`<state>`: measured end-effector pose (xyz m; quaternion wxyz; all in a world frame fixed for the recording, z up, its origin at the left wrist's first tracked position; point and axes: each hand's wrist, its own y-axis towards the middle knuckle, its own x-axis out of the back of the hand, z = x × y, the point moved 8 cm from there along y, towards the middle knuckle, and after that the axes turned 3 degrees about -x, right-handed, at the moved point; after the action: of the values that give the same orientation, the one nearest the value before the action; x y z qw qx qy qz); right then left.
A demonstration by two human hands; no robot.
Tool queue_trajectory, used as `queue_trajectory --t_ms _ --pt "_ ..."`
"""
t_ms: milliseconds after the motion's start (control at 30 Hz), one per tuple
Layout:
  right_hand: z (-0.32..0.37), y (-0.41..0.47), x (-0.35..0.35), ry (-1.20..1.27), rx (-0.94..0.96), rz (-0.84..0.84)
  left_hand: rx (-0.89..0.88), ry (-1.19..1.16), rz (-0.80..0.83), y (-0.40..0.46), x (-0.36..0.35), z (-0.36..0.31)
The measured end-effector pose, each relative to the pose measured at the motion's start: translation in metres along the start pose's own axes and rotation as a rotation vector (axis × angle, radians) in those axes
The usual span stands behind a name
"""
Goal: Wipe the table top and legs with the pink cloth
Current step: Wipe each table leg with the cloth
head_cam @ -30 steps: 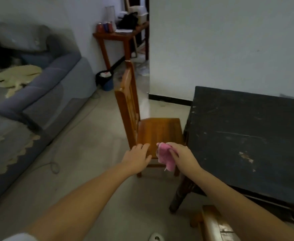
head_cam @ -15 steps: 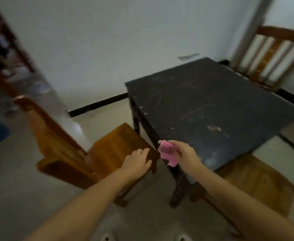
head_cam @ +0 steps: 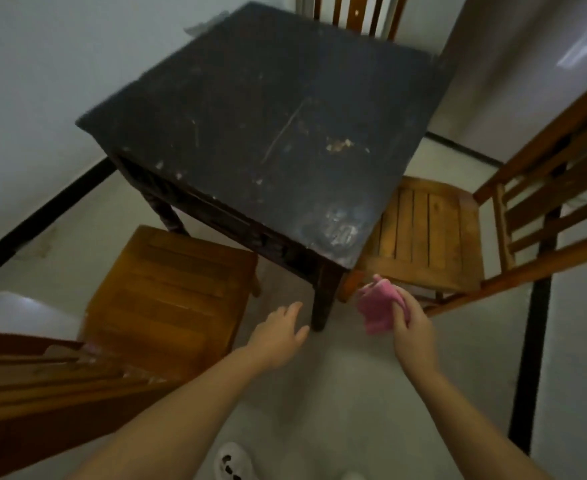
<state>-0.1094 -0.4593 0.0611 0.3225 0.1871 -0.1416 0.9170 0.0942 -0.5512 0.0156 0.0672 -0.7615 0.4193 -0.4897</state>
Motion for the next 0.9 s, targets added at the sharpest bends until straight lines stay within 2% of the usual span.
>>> queue_trajectory --t_ms 100,233,300,367,467,567,633,733,800,900 --pt "-0.069 0.013 -0.026 0.061 -0.074 -0.063 0.013 -0.093 -0.018 0.042 -0.044 0.024" --pt "-0.169 0.049 -0.089 0.107 -0.096 -0.181 0.033 -0.262 -0.188 0.126 -0.085 0.050" --pt "-0.201 0.064 -0.130 0.181 -0.059 -0.227 -0.110 -0.324 -0.309 0.161 -0.095 0.049" --pt "-0.213 0.069 -0.170 0.343 0.061 -0.183 -0.314 -0.444 -0.389 0.182 -0.099 0.045" --pt "-0.231 0.067 -0.198 0.469 0.288 -0.156 -0.459 -0.582 -0.403 0.210 -0.103 0.052" --pt "-0.256 0.085 -0.198 0.431 0.442 -0.274 -0.579 -0.660 -0.375 0.237 -0.111 0.050" --pt "-0.259 0.098 -0.204 0.363 0.583 -0.317 -0.643 -0.688 -0.446 0.246 -0.117 0.050" --pt "-0.260 0.109 -0.221 0.452 0.658 -0.285 -0.699 -0.721 -0.555 0.257 -0.121 0.056" --pt "-0.263 0.108 -0.223 0.525 0.681 -0.304 -0.712 -0.727 -0.573 0.257 -0.122 0.057" --pt "-0.282 0.109 -0.224 0.534 0.593 -0.384 -0.704 -0.718 -0.551 0.254 -0.123 0.054"
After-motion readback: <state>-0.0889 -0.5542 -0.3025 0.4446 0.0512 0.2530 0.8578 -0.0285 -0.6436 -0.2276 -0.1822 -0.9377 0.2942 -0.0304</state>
